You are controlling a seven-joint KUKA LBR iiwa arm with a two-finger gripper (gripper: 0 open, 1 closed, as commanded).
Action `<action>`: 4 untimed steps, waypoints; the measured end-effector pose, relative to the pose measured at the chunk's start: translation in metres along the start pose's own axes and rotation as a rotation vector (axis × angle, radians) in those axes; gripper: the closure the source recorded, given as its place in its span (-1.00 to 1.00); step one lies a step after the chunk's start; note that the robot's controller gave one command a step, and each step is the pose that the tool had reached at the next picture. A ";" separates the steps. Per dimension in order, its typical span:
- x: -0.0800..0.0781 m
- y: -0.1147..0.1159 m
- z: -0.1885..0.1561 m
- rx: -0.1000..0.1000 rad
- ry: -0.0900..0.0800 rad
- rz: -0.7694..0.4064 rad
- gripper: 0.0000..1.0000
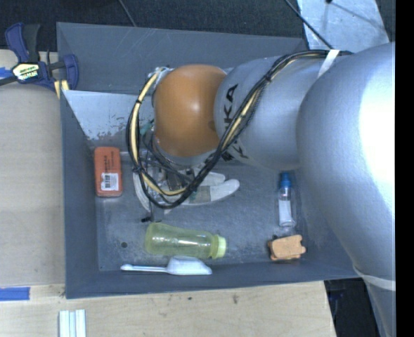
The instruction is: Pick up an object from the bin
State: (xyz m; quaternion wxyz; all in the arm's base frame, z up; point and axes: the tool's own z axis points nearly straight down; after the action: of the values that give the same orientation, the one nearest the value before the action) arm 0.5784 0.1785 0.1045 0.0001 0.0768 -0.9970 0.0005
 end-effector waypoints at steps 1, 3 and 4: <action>0.009 -0.007 0.013 -0.002 -0.003 0.142 -1.00; -0.008 -0.032 0.032 -0.003 -0.005 0.314 1.00; -0.008 -0.032 0.032 -0.003 -0.005 0.315 1.00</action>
Offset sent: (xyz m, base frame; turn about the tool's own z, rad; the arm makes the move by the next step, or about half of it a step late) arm -0.0108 -0.0330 -0.0312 0.1696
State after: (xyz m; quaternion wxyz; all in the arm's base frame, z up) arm 0.5913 0.1480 0.0729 -0.0025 -0.0804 -0.9968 -0.0011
